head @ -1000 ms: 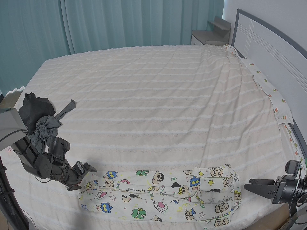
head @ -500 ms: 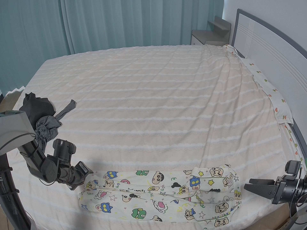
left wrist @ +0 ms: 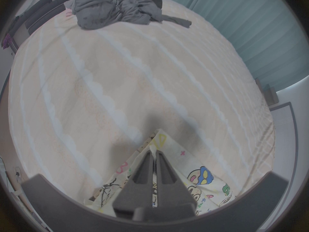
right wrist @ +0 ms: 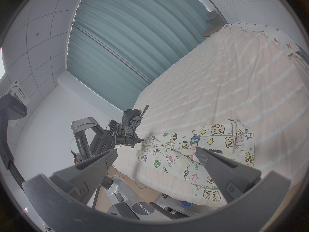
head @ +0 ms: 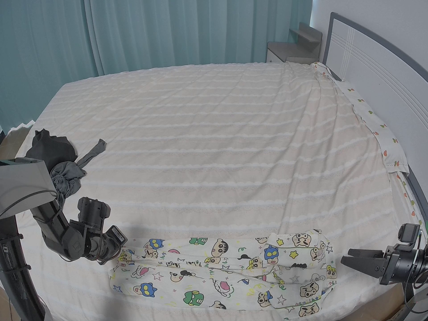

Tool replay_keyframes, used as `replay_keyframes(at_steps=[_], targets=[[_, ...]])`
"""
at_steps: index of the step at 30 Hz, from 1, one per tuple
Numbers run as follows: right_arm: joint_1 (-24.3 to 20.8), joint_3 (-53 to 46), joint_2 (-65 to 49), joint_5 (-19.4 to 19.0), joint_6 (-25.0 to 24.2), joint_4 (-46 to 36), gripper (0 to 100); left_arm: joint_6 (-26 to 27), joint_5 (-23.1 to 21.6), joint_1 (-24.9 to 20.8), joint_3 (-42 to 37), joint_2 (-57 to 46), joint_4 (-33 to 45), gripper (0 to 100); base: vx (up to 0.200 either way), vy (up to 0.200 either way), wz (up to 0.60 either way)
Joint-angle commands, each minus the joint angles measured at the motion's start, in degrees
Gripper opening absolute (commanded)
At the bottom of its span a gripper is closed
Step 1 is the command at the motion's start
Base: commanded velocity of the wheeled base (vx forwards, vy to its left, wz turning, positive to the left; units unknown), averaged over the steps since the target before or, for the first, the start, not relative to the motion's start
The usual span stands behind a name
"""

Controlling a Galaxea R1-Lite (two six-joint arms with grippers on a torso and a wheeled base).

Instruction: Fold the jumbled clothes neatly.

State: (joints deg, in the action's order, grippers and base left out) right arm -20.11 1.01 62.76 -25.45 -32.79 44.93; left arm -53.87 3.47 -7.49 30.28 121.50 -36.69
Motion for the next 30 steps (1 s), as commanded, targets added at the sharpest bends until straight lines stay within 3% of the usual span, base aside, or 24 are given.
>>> replay_keyframes(at_steps=[1, 16, 17, 24, 30], targets=[[-0.01, -0.75, -0.09, -0.03, 0.01, -0.02, 100, 0.34, 0.92, 0.01, -1.63, -1.62, -1.80, 0, 0.000, 0.000, 0.00], [-0.01, -0.75, 0.08, -0.12, 0.01, -0.02, 100, 8.78, 1.18, -0.16, -8.22, -3.38, -2.86, 0, 0.000, 0.000, 0.00], [-0.01, -0.75, 0.08, -0.12, 0.01, -0.02, 100, 9.13, 1.18, -0.16, -8.22, -3.29, -2.86, 100, 0.000, 0.000, 0.00], [-0.01, -0.84, 0.08, -0.12, 0.01, -0.02, 100, 11.07, 1.36, -0.07, -8.57, -3.29, -2.86, 100, 0.000, 0.000, 0.00], [-0.01, -0.84, -0.18, -0.03, 0.10, -0.02, 100, 21.53, -3.47, 0.54, -13.23, -3.47, -8.48, 100, 0.000, 0.000, 0.00]])
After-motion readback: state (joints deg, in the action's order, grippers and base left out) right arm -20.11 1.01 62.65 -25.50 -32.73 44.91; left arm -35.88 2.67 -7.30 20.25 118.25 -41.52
